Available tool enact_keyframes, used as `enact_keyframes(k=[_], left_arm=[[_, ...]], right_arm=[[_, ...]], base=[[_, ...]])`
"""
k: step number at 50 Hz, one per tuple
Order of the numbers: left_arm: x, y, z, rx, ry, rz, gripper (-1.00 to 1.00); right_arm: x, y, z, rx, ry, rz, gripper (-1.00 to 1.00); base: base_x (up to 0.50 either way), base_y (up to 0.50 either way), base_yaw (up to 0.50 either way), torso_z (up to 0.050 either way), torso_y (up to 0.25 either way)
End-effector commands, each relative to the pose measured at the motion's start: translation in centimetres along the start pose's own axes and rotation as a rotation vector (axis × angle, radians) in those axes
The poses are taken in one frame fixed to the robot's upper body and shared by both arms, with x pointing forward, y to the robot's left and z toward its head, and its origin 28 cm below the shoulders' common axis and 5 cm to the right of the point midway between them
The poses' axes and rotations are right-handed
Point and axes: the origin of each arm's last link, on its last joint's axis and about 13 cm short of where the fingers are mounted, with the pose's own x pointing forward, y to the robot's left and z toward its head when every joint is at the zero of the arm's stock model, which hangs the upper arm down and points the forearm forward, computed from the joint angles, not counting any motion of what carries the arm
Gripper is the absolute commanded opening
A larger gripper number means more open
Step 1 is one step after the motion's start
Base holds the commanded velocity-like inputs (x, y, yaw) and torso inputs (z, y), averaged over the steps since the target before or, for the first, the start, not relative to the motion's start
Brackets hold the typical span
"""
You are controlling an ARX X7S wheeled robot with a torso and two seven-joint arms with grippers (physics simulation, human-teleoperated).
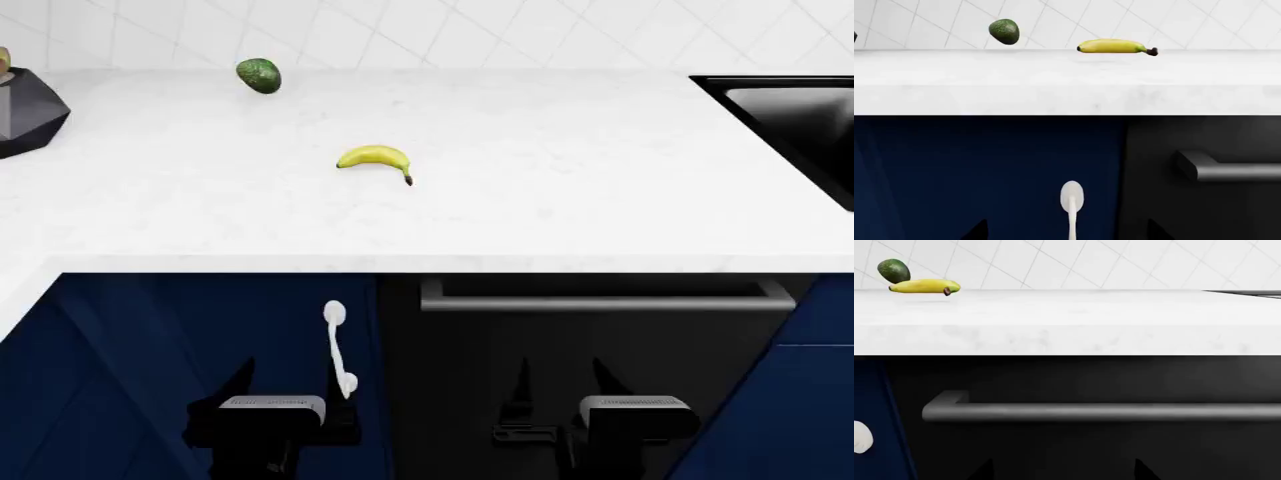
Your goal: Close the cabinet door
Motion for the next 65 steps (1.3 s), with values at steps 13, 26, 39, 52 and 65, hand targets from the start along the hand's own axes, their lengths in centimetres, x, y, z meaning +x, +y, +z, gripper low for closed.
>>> enact_keyframes(k=[13, 26, 39, 52, 65], left_arm=[[-0.1, -0.1, 3.8, -0.051, -0.211, -0.043, 1.00], [-3.3, -1.1, 18.0, -0.112, -0.745, -0.068, 1.00], [-3.3, -1.1, 18.0, -0.112, -0.745, -0.068, 1.00], [-3.3, -1.1, 18.0, -0.112, -0.745, -0.068, 1.00], [-3.3, -1.1, 18.0, -0.112, -0.745, -0.068, 1.00]], right_arm=[[0.1, -0.1, 2.9, -0.080, -0.137, -0.019, 1.00], [-1.5, 0.7, 15.9, -0.102, -0.610, -0.031, 1.00], [-1.5, 0.7, 15.9, -0.102, -0.610, -0.031, 1.00], [-1.5, 0.7, 15.9, -0.102, -0.610, -0.031, 1.00], [-1.5, 0.7, 15.9, -0.102, -0.610, -0.031, 1.00]], base=[[0.00, 0.00, 0.00, 0.000, 0.000], [0.00, 0.00, 0.00, 0.000, 0.000], [0.00, 0.00, 0.00, 0.000, 0.000], [0.00, 0.00, 0.00, 0.000, 0.000], [0.00, 0.00, 0.00, 0.000, 0.000]])
